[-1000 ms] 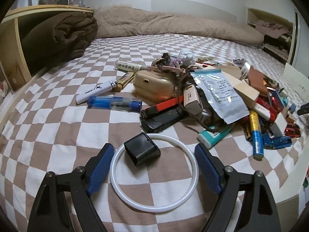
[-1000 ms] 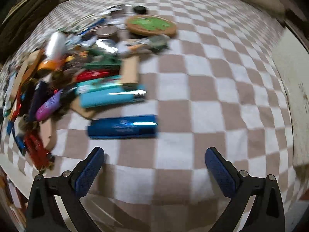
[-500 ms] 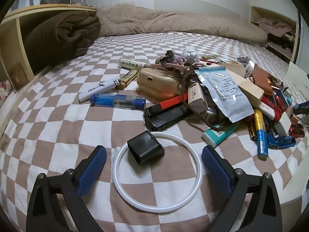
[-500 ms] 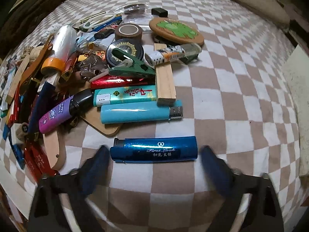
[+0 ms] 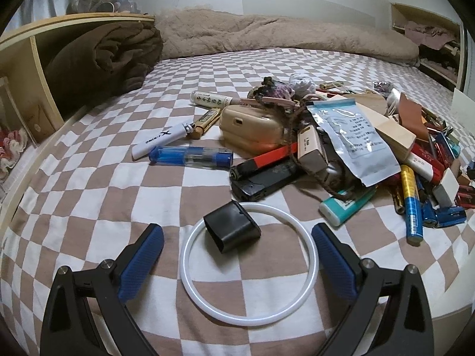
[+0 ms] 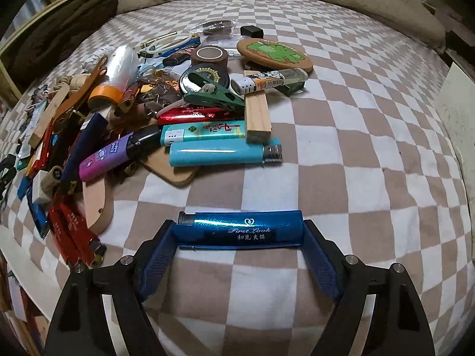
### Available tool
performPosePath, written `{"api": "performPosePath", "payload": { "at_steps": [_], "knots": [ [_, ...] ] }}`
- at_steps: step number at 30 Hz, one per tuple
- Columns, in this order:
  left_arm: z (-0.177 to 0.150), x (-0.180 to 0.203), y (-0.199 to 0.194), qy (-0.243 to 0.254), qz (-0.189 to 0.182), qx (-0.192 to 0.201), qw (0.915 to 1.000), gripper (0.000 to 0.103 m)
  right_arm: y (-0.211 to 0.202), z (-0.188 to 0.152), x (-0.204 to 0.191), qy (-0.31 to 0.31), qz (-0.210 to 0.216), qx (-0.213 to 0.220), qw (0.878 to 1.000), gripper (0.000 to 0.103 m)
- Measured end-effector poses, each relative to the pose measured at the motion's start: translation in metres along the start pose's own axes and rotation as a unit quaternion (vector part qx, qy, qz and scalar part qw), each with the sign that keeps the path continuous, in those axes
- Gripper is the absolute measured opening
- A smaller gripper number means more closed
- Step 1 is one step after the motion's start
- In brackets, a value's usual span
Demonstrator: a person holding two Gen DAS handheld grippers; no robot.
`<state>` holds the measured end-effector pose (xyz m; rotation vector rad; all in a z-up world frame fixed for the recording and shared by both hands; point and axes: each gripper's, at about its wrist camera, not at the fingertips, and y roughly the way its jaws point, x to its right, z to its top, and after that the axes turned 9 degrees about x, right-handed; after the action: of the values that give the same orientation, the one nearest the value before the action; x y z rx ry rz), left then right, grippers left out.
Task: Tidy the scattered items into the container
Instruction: 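Close the right tool on the dark blue lighter while the left tool lowers over the white ring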
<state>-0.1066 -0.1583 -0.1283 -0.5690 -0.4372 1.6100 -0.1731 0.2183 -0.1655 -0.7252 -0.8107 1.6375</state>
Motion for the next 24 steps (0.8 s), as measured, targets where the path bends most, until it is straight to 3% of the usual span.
{"api": "performPosePath", "payload": {
  "at_steps": [6,10,12,16,24],
  "knots": [
    [-0.003,-0.003,-0.004,-0.013,0.002,-0.005,0.9999,0.101,-0.01,-0.01,0.009,0.006,-0.013,0.03,0.999,0.083],
    [-0.007,-0.003,-0.007,-0.02,0.0,-0.008,0.9998,0.101,-0.015,-0.008,0.047,0.014,-0.01,0.038,0.999,0.083],
    [-0.008,-0.001,-0.008,-0.014,0.003,-0.007,0.9999,0.1,-0.008,0.012,0.056,0.013,-0.012,0.04,0.999,0.083],
    [-0.009,0.005,-0.013,-0.002,-0.005,-0.005,1.0,0.085,-0.03,-0.015,0.05,0.014,-0.018,0.042,0.999,0.083],
    [-0.005,0.002,-0.015,-0.011,-0.009,-0.01,0.9998,0.085,-0.022,-0.008,0.05,0.019,-0.014,0.052,0.998,0.083]
  ]
}}
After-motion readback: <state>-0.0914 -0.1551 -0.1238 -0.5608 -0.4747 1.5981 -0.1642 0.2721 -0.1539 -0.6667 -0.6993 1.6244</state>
